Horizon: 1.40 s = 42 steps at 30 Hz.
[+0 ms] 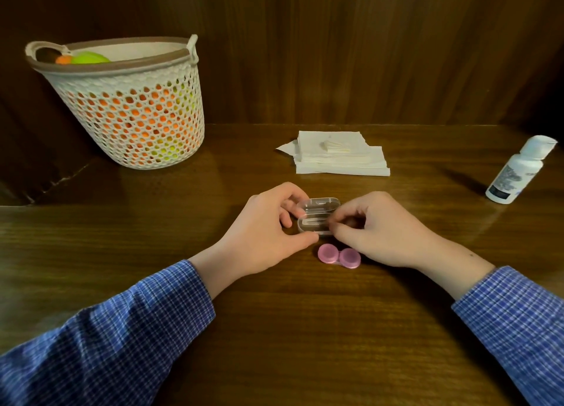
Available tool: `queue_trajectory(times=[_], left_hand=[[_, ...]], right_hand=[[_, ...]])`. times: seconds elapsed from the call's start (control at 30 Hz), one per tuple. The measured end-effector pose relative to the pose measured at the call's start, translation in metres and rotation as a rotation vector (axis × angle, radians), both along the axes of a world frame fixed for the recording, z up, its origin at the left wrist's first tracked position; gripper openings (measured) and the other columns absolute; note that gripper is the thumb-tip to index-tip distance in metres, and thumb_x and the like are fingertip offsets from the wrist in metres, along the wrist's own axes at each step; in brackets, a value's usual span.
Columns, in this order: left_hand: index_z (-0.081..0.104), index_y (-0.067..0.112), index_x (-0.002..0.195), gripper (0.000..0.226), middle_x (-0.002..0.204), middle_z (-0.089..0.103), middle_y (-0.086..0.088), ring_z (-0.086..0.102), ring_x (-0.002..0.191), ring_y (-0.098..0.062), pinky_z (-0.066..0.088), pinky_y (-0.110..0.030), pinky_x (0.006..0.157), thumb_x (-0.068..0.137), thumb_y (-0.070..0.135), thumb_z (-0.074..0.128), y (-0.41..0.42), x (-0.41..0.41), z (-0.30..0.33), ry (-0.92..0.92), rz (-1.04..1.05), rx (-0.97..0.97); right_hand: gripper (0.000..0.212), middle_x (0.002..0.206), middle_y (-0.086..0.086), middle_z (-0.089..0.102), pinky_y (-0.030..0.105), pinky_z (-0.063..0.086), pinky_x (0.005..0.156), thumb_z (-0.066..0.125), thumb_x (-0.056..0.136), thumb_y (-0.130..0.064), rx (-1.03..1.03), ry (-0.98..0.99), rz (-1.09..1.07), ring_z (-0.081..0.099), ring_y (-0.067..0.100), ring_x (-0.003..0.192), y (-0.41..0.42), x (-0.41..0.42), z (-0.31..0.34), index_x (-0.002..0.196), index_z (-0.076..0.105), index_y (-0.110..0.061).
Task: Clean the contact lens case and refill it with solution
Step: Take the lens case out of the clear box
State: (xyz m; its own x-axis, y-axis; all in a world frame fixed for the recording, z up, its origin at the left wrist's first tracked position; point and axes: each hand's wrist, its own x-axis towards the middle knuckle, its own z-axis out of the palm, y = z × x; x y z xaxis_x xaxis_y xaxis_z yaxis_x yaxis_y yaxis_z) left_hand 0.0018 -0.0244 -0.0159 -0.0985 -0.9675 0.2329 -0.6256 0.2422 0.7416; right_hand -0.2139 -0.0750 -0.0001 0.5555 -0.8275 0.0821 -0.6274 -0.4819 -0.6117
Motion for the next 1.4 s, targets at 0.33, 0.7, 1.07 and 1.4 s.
queue_trajectory(times=[0.33,0.7,1.07,1.4], left_hand=[[0.062,0.037,0.118,0.047,0.099,0.069,0.018,0.063,0.087,-0.002,0.050,-0.009,0.067,0.078,0.038,0.087,-0.001,0.000,-0.001,0.005,-0.002,-0.010],[0.055,0.033,0.128,0.061,0.102,0.069,0.016,0.063,0.089,0.001,0.050,-0.009,0.067,0.077,0.034,0.089,-0.002,0.000,0.000,0.011,0.018,0.022],[0.042,0.030,0.142,0.085,0.101,0.070,0.015,0.065,0.089,0.002,0.054,-0.012,0.071,0.073,0.035,0.092,-0.002,0.000,0.000,0.036,0.049,0.048],[0.038,0.031,0.145,0.094,0.099,0.072,0.017,0.065,0.085,0.004,0.054,-0.013,0.069,0.070,0.036,0.094,-0.002,-0.001,0.001,0.060,0.082,0.060]], right_hand=[[0.011,0.076,-0.012,0.075,0.017,0.054,0.060,0.074,0.090,-0.028,0.098,-0.012,0.037,0.069,0.005,0.068,-0.002,0.003,0.004,0.082,0.077,-0.035],[0.014,0.089,-0.018,0.068,0.019,0.047,0.074,0.077,0.087,-0.026,0.022,-0.039,-0.007,0.062,0.001,0.085,0.006,0.006,0.006,0.077,0.073,-0.036],[0.018,0.084,-0.028,0.069,0.007,0.047,0.064,0.082,0.083,-0.021,-0.027,-0.106,-0.012,0.060,-0.014,0.088,0.007,0.002,0.001,0.077,0.074,-0.036],[0.034,0.087,-0.028,0.068,0.017,0.054,0.074,0.080,0.085,-0.019,-0.256,-0.050,-0.116,0.065,-0.004,0.077,0.004,0.011,-0.003,0.112,0.072,-0.037]])
